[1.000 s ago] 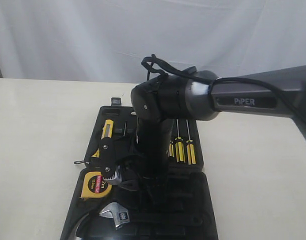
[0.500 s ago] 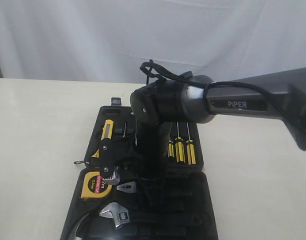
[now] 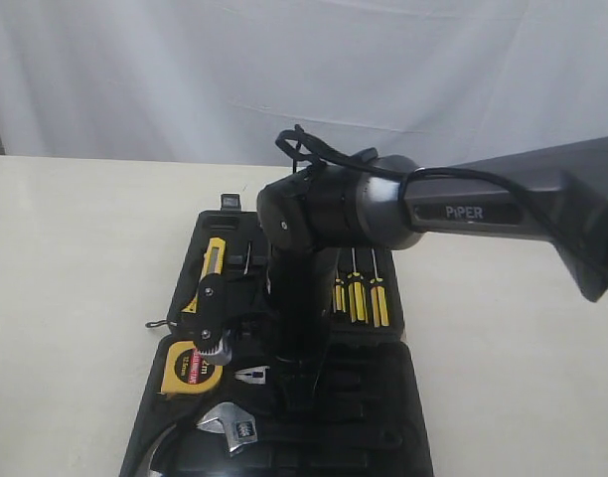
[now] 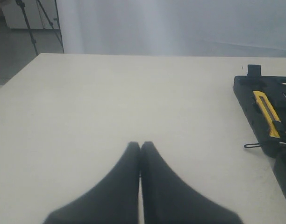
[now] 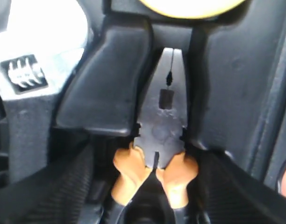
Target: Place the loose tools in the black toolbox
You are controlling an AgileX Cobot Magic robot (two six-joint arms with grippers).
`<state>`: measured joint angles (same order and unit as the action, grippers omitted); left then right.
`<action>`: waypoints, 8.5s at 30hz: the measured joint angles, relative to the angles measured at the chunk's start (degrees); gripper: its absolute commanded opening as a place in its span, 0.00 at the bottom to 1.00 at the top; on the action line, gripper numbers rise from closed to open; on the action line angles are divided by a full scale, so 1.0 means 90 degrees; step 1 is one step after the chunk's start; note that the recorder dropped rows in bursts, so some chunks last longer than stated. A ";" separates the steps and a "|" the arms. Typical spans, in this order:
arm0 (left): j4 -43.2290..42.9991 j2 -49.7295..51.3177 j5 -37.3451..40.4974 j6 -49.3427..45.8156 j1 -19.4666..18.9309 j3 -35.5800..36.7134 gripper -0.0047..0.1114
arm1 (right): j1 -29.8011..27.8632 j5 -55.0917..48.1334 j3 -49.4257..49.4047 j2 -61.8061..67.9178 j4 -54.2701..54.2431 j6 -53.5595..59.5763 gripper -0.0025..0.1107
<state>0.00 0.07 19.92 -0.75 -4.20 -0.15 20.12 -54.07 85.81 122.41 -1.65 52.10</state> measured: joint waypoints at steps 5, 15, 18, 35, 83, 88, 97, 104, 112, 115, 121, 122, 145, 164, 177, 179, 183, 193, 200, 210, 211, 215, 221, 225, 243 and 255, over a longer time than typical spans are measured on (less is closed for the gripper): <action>0.0000 0.0000 0.0000 0.0000 0.0000 0.0000 0.04 | 0.0000 0.0000 0.0000 -0.0217 0.0000 -0.0037 0.58; 0.0000 0.0000 0.0000 0.0000 0.0000 0.0000 0.04 | 0.0000 0.0002 0.0000 -0.1043 0.0000 -0.1084 0.58; 0.0000 0.0000 0.0000 0.0000 0.0000 0.0000 0.04 | 0.0000 -0.0074 0.0000 -0.1182 0.0000 -0.1523 0.58; 0.0000 0.0000 0.0000 0.0000 0.0000 0.0000 0.04 | 0.0000 -0.0275 0.0000 -0.1302 0.0000 -0.4449 0.02; 0.0000 0.0000 0.0000 0.0000 0.0000 0.0000 0.04 | 0.1738 -0.1615 0.0000 -0.3011 0.0935 -0.5201 0.02; 0.0000 0.0000 0.0000 0.0000 0.0000 0.0000 0.04 | 0.2624 -0.1680 -0.0272 -0.3363 0.0891 -0.5396 0.02; 0.0000 0.0000 0.0000 0.0000 0.0000 0.0000 0.04 | 0.4156 -0.0149 -0.3010 -0.4420 0.1947 -0.7343 0.02; 0.0000 0.0000 0.0000 0.0000 0.0000 0.0000 0.04 | 0.4386 0.1308 -0.4653 -0.4537 0.2665 -0.8309 0.02; 0.0000 0.0000 0.0000 0.0000 0.0000 0.0000 0.04 | 0.4396 0.2552 -0.4795 -0.4081 0.3200 -0.8351 0.02; 0.0000 0.0000 0.0000 0.0000 0.0000 0.0000 0.04 | 0.4396 0.2692 -0.4795 -0.3802 0.3305 -0.8351 0.02; 0.0000 0.0000 0.0000 0.0000 0.0000 0.0000 0.04 | 0.4396 0.2680 -0.4798 -0.3596 0.3448 -0.8464 0.02; 0.0000 0.0000 0.0000 0.0000 0.0000 0.0000 0.04 | 0.4396 0.2680 -0.4798 -0.3596 0.3475 -0.8463 0.02; 0.0000 0.0000 0.0000 0.0000 0.0000 0.0000 0.04 | 0.4396 0.2600 -0.4798 -0.3277 0.4505 -0.8801 0.45; 0.0000 0.0000 0.0000 0.0000 0.0000 0.0000 0.04 | 0.4396 0.2262 -0.4798 -0.2237 0.6157 -1.0545 0.45; 0.0000 0.0000 0.0000 0.0000 0.0000 0.0000 0.04 | 0.4396 0.2097 -0.4798 -0.2167 0.7317 -1.1730 0.45; 0.0000 0.0000 0.0000 0.0000 0.0000 0.0000 0.04 | 0.4396 0.2070 -0.4798 -0.2152 0.7495 -1.1921 0.45; 0.0000 0.0000 0.0000 0.0000 0.0000 0.0000 0.04 | 0.4402 0.2014 -0.4798 -0.2116 0.7692 -1.2072 0.43; 0.0000 0.0000 0.0000 0.0000 0.0000 0.0000 0.04 | 0.4402 0.1957 -0.4798 -0.2116 0.7839 -1.2073 0.02; 0.0000 0.0000 0.0000 0.0000 0.0000 0.0000 0.04 | 0.4402 0.1896 -0.4798 -0.2116 0.7868 -1.2075 0.02; 0.0000 0.0000 0.0000 0.0000 0.0000 0.0000 0.04 | 0.4971 0.1298 -0.4809 -0.3184 0.7726 -1.1674 0.02; 0.0000 0.0000 0.0000 0.0000 0.0000 0.0000 0.04 | 0.5046 0.1209 -0.4780 -0.3349 0.7576 -1.1556 0.02; 0.0000 0.0000 0.0000 0.0000 0.0000 0.0000 0.04 | 0.5143 0.0750 -0.4470 -0.3829 0.6807 -1.0787 0.02; 0.0000 0.0000 0.0000 0.0000 0.0000 0.0000 0.04 | 0.4852 0.0033 -0.3807 -0.4232 0.6410 -0.9568 0.02; 0.0000 0.0000 0.0000 0.0000 0.0000 0.0000 0.04 | 0.4178 0.0212 -0.3391 -0.4288 0.6325 -0.9117 0.02; 0.0000 0.0000 0.0000 0.0000 0.0000 0.0000 0.04 | -0.0937 0.2803 -0.2191 -0.3746 0.3525 -0.5937 0.02; 0.0000 0.0000 0.0000 0.0000 0.0000 0.0000 0.04 | -0.1453 0.1997 -0.1428 -0.3416 0.0314 -0.3471 0.02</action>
<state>0.00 0.07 19.92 -0.75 -4.20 -0.15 7.05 -36.09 72.96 91.67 1.17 20.86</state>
